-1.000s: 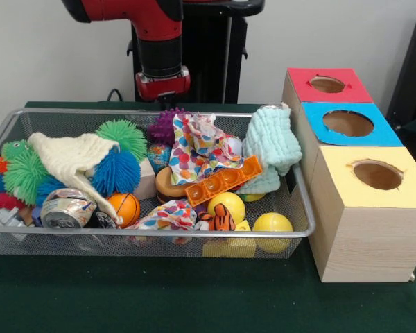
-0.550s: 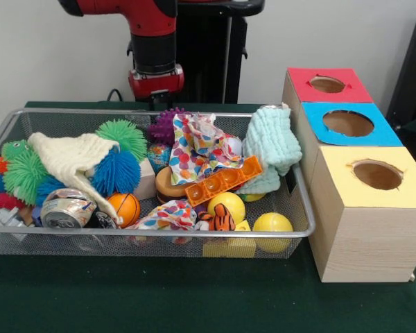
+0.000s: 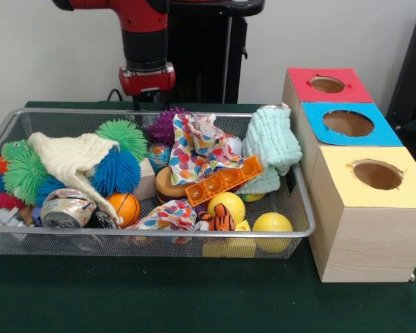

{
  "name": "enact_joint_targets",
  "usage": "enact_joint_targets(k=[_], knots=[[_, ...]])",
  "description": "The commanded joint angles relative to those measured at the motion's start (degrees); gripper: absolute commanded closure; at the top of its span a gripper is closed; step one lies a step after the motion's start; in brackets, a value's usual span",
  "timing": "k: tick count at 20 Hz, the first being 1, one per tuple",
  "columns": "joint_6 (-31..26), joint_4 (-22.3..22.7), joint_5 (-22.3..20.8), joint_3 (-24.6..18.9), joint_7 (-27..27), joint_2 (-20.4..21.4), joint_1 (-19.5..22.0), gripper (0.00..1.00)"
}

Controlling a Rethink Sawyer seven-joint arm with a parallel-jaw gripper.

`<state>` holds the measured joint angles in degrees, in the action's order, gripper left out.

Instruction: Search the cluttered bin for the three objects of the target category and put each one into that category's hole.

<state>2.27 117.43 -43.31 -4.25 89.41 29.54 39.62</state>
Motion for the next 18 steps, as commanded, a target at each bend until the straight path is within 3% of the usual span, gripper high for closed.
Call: enact_joint_targets(k=[1, 8, 18], knots=[[-3.7, -4.6, -0.6, -6.1, 3.2, 0.3, 2.2, 0.0], [-6.4, -5.3, -3.5, -8.9, -1.3, 0.1, 7.1, 0.0], [-6.1, -4.7, -6.2, -8.7, -0.7, -1.3, 7.8, 0.0]])
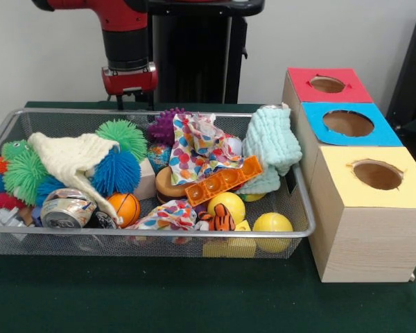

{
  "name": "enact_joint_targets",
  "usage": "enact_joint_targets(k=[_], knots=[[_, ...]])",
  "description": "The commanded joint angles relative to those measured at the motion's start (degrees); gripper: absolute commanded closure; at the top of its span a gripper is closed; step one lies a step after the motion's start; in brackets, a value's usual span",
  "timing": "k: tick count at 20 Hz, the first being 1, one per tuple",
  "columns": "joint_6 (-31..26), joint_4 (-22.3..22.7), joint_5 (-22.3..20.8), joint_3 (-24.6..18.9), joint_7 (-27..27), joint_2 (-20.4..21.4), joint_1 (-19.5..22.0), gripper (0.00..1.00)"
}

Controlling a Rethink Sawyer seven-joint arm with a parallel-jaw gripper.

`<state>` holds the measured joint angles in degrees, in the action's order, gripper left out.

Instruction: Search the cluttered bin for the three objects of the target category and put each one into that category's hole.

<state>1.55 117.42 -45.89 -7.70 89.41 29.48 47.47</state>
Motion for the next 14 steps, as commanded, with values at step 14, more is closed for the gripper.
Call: enact_joint_targets(k=[14], knots=[[-8.7, 3.4, -2.0, -6.9, -0.5, 6.8, 0.6, 0.0]])
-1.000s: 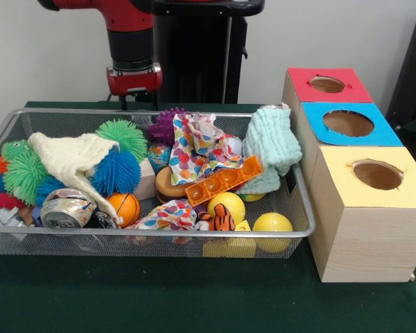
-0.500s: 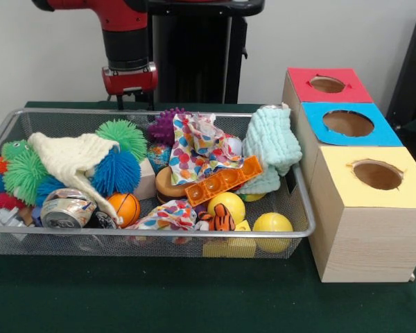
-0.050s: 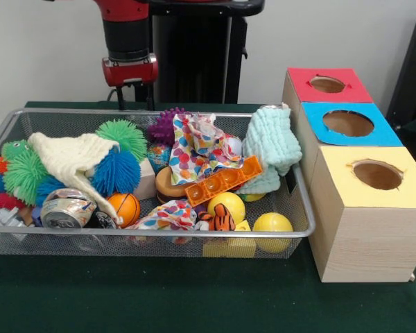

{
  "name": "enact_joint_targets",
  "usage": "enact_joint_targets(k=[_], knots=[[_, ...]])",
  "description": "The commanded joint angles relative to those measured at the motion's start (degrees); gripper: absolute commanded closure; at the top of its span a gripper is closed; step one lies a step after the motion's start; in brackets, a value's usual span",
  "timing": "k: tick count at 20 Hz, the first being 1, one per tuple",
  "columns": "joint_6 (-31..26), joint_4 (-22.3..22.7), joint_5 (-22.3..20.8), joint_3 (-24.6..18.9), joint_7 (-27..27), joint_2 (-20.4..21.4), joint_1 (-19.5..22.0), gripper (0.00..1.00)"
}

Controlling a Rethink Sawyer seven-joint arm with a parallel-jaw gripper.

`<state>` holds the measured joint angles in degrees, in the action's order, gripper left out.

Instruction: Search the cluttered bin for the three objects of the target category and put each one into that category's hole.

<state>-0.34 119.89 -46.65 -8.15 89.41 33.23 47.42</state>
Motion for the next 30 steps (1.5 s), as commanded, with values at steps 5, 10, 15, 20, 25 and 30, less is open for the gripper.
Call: enact_joint_targets(k=[5, 10, 15, 20, 25, 30], knots=[[-5.1, 4.0, -2.4, -5.0, 1.0, 4.6, 0.1, 0.0], [-4.1, 1.6, -3.3, -3.7, 1.4, 2.4, -1.4, 0.0], [-5.3, 1.1, -8.6, -9.5, -4.7, 0.3, 0.1, 0.0], [-10.5, 2.1, -10.8, -15.4, -9.8, 1.1, 2.8, 0.0], [-12.8, 2.2, -12.6, -18.7, -10.7, 1.5, 4.3, 0.0], [-13.0, 1.6, -14.3, -19.4, -9.1, 2.0, 4.3, 0.0]])
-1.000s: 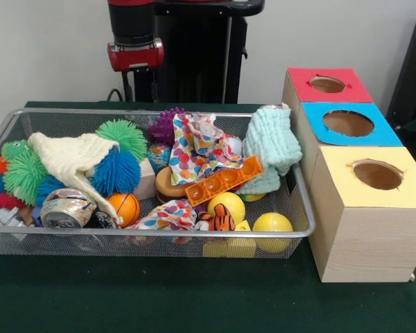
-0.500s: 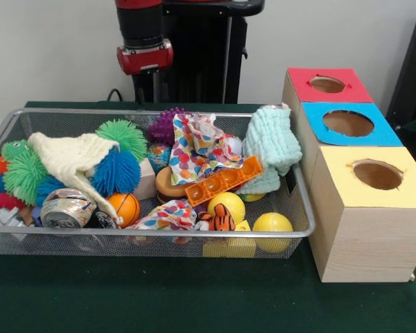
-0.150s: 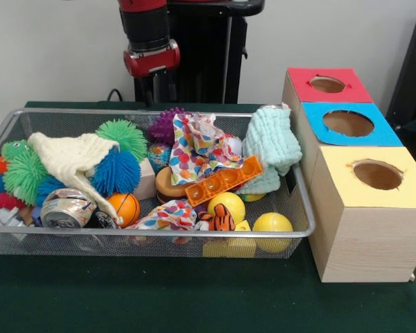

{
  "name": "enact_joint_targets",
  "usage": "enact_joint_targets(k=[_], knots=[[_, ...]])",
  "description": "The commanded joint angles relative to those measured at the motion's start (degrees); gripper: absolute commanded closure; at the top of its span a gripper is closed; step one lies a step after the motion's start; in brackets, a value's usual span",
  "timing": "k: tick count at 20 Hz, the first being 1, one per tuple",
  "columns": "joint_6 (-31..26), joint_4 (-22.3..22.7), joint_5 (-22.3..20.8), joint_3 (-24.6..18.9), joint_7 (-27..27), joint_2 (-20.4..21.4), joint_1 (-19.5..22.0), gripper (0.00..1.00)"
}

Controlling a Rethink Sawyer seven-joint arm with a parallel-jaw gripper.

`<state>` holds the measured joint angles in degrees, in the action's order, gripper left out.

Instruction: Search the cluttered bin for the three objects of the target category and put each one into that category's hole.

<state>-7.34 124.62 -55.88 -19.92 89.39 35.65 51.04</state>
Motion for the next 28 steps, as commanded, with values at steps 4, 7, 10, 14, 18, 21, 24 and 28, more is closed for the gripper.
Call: enact_joint_targets(k=[4, 7, 10, 14, 18, 21, 24, 28], knots=[[-6.0, -3.8, -6.6, -8.1, -9.0, -0.6, 0.8, 0.0], [-7.4, -4.5, -7.4, -10.1, -12.3, -1.2, 3.4, 0.0], [-8.7, -4.1, -8.9, -12.8, -16.0, -1.1, 5.2, 0.0], [-13.0, -3.8, -7.4, -16.5, -21.3, -0.2, 8.7, 0.0], [-15.1, -4.5, -7.6, -18.3, -24.2, -0.8, 10.9, 0.0], [-16.1, -4.8, -8.6, -19.6, -25.4, -1.4, 12.1, 0.0], [-17.4, -5.9, -8.9, -20.8, -27.7, -2.7, 14.1, 0.0], [-17.8, -6.3, -10.2, -21.1, -28.2, -3.5, 15.0, 0.0]])
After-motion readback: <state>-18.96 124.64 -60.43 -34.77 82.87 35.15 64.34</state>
